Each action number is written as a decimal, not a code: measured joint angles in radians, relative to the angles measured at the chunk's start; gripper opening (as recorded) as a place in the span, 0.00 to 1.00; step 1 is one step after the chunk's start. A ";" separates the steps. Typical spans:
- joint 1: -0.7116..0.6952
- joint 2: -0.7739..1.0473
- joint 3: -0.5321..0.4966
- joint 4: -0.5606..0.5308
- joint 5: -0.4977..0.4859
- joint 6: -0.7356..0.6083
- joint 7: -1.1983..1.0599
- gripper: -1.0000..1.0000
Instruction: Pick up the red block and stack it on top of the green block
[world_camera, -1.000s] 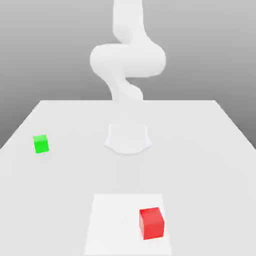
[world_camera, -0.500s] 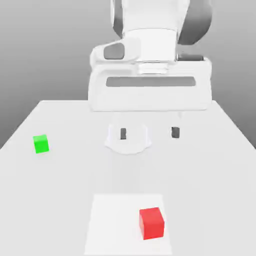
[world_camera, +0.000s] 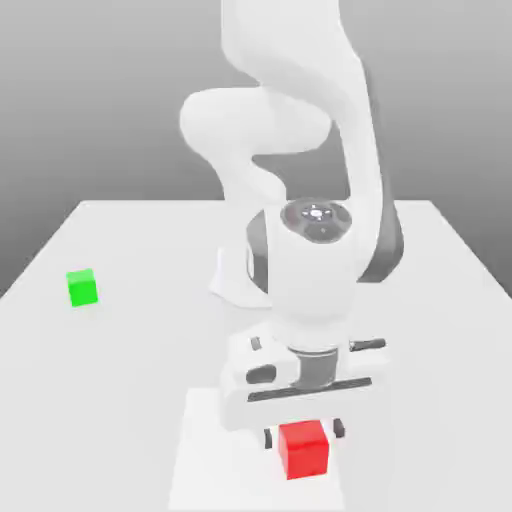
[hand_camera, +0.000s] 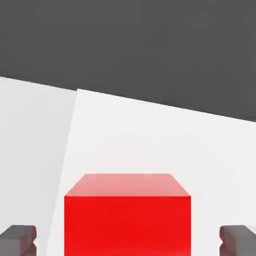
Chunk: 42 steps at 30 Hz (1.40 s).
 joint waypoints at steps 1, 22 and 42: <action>0.000 0.000 0.000 0.000 -0.001 0.000 0.001 0.00; -0.447 -0.360 -0.248 -0.136 -0.152 -0.204 0.449 0.00; -1.069 -0.544 -0.600 -0.319 -0.225 -0.203 1.057 0.00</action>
